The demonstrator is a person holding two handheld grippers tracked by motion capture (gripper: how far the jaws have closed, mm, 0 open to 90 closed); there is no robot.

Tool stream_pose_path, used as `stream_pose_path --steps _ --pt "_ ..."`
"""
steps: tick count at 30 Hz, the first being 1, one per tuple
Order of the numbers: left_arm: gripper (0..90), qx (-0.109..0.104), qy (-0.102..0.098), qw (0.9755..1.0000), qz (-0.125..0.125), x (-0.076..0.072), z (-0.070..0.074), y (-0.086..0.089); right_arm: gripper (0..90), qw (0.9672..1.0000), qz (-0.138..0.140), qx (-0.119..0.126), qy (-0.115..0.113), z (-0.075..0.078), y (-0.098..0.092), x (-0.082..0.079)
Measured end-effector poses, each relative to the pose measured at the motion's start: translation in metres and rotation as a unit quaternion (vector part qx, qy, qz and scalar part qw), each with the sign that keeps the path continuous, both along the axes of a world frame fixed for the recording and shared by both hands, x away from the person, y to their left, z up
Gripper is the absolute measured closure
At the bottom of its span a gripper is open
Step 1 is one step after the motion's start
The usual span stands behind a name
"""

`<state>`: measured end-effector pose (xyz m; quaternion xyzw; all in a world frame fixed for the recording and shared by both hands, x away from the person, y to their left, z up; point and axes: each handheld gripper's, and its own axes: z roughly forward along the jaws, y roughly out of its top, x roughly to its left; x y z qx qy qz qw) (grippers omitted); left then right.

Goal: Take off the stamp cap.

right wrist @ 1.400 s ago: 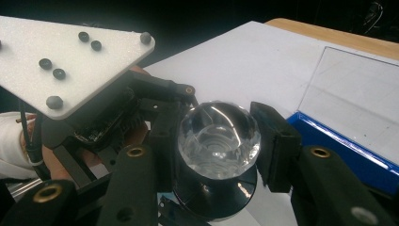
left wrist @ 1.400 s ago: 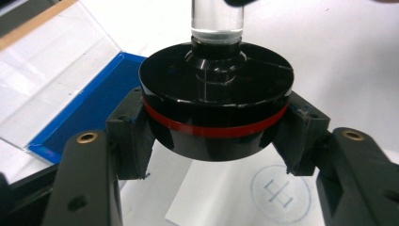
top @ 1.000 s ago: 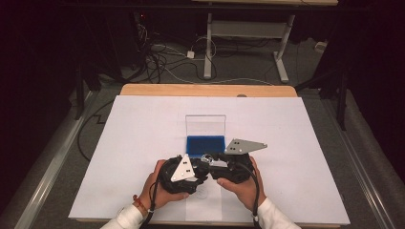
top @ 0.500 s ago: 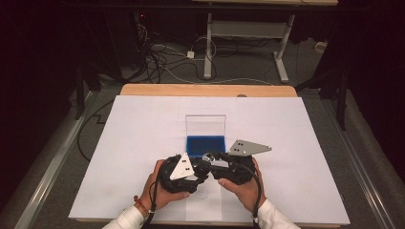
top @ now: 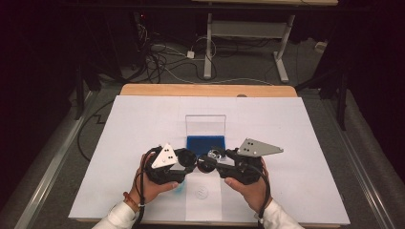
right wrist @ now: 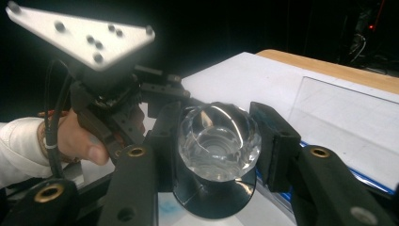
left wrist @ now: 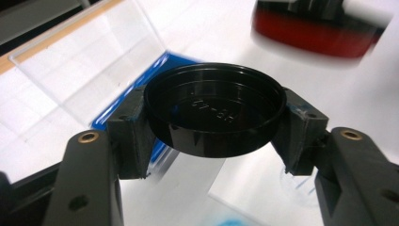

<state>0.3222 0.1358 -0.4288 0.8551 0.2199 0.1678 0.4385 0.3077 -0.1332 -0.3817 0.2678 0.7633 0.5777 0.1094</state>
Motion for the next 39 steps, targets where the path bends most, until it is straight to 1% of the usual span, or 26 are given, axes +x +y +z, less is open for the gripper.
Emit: stream_pose_path --steps 2,3,5,6,7,9,10,12,13,15,16,18,20,22,25,32,33,35,38,39 --pt "37.1 0.004 -0.003 1.0000 0.007 0.000 -0.001 0.004 57.4 1.0000 0.000 -0.005 -0.001 0.002 -0.004 0.000" --pt "37.1 0.005 -0.004 0.9999 0.008 0.000 0.000 0.007 57.4 1.0000 0.000 -0.005 -0.001 0.002 -0.004 0.000" --pt "37.1 0.003 -0.010 0.9999 0.010 -0.001 0.002 0.012 57.4 0.9999 -0.002 -0.014 -0.002 0.004 -0.006 0.000" --pt "37.1 0.007 -0.013 0.9998 0.013 -0.001 0.003 0.014 57.4 0.9998 -0.003 -0.018 -0.004 0.004 -0.008 0.001" --pt "37.1 0.006 -0.015 0.9998 0.014 -0.002 0.004 0.017 57.4 0.9998 -0.004 -0.019 -0.002 0.005 -0.009 0.001" --pt "37.1 0.003 -0.016 0.9998 0.016 -0.002 0.004 0.024 57.4 0.9996 -0.011 -0.027 -0.003 0.005 -0.012 0.003" --pt "37.1 0.009 -0.019 0.9996 0.017 -0.003 0.005 0.027 57.3 0.9994 -0.012 -0.031 -0.003 0.005 -0.014 0.003" --pt "37.1 0.010 -0.021 0.9996 0.017 -0.005 0.005 0.033 57.3 0.9990 -0.022 -0.039 -0.009 0.008 -0.018 0.004" --pt "37.1 0.012 -0.022 0.9995 0.019 -0.005 0.005 0.036 57.3 0.9988 -0.022 -0.042 -0.012 0.009 -0.019 0.004" --pt "37.1 0.012 -0.022 0.9995 0.021 -0.007 0.006 0.042 57.4 0.9988 -0.022 -0.043 -0.011 0.010 -0.020 0.004" --pt "37.1 0.014 -0.024 0.9994 0.022 -0.007 0.006 0.044 57.4 0.9983 -0.027 -0.050 -0.014 0.011 -0.022 0.004" --pt "37.1 0.012 -0.027 0.9993 0.022 -0.010 0.006 0.050 57.3 0.9980 -0.030 -0.054 -0.015 0.012 -0.024 0.005" --pt "37.0 0.016 -0.028 0.9992 0.023 -0.012 0.006 0.054 57.3 0.9977 -0.033 -0.057 -0.018 0.012 -0.025 0.005" --pt "37.0 0.022 -0.026 0.9991 0.024 -0.015 0.003 0.058 57.3 0.9976 -0.033 -0.058 -0.017 0.014 -0.027 0.006" --pt "37.0 0.027 -0.023 0.9990 0.026 -0.019 0.000 0.063 57.3 0.9968 -0.037 -0.068 -0.022 0.015 -0.028 0.007" --pt "37.0 0.025 -0.019 0.9989 0.033 -0.027 -0.006 0.078 57.3 0.9961 -0.045 -0.073 -0.022 0.017 -0.033 0.010" --pt "37.0 0.022 -0.019 0.9989 0.037 -0.029 -0.008 0.081 57.4 0.9961 -0.045 -0.073 -0.023 0.017 -0.033 0.011" --pt "37.0 0.023 -0.018 0.9985 0.046 -0.031 -0.010 0.085 57.4 0.9960 -0.045 -0.074 -0.022 0.016 -0.033 0.011" --pt "37.0 0.029 -0.013 0.9983 0.048 -0.035 -0.013 0.089 57.3 0.9957 -0.048 -0.076 -0.021 0.016 -0.035 0.013" --pt "37.0 0.029 -0.011 0.9983 0.049 -0.036 -0.014 0.090 57.3 0.9956 -0.049 -0.077 -0.021 0.016 -0.036 0.013"
